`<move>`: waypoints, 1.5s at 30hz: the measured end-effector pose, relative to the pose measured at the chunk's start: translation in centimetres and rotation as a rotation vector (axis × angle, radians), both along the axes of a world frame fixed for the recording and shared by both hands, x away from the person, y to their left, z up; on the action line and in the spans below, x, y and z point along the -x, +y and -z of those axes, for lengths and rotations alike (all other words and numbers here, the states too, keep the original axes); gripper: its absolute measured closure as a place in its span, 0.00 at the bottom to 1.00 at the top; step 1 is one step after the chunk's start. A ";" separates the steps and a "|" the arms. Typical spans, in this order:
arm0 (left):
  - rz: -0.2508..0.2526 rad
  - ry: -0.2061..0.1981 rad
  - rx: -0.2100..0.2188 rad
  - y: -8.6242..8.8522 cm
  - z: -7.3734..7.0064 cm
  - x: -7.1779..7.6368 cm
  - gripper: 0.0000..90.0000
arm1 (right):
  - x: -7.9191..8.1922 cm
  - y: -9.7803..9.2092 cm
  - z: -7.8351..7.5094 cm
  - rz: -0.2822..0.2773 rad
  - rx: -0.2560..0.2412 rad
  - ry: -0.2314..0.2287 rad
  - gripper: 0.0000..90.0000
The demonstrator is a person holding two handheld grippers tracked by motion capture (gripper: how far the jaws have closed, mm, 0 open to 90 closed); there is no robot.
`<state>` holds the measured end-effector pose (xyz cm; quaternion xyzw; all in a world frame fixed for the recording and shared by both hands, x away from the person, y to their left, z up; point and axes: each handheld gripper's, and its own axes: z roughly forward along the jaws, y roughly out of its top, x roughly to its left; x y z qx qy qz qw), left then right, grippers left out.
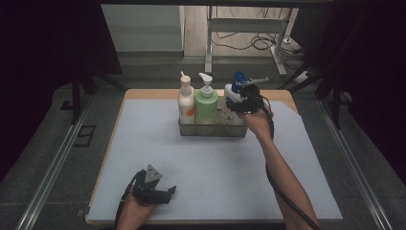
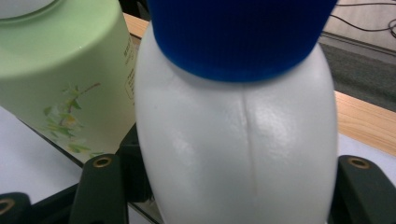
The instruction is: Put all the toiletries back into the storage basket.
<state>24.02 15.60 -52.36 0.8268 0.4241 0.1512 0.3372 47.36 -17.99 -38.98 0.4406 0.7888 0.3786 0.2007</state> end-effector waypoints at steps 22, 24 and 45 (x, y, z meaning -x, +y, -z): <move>-0.001 -0.003 0.001 0.0 0.0 0.0 0.13 | 2.5 -2.1 -0.3 -0.065 -0.001 -0.001 0.28; -0.001 -0.002 0.001 0.0 0.0 0.0 0.13 | 2.7 -2.3 -0.3 -0.070 0.000 0.004 0.28; -0.001 -0.003 0.000 0.0 0.0 0.0 0.13 | 5.3 -5.4 0.0 -0.062 0.010 0.010 0.43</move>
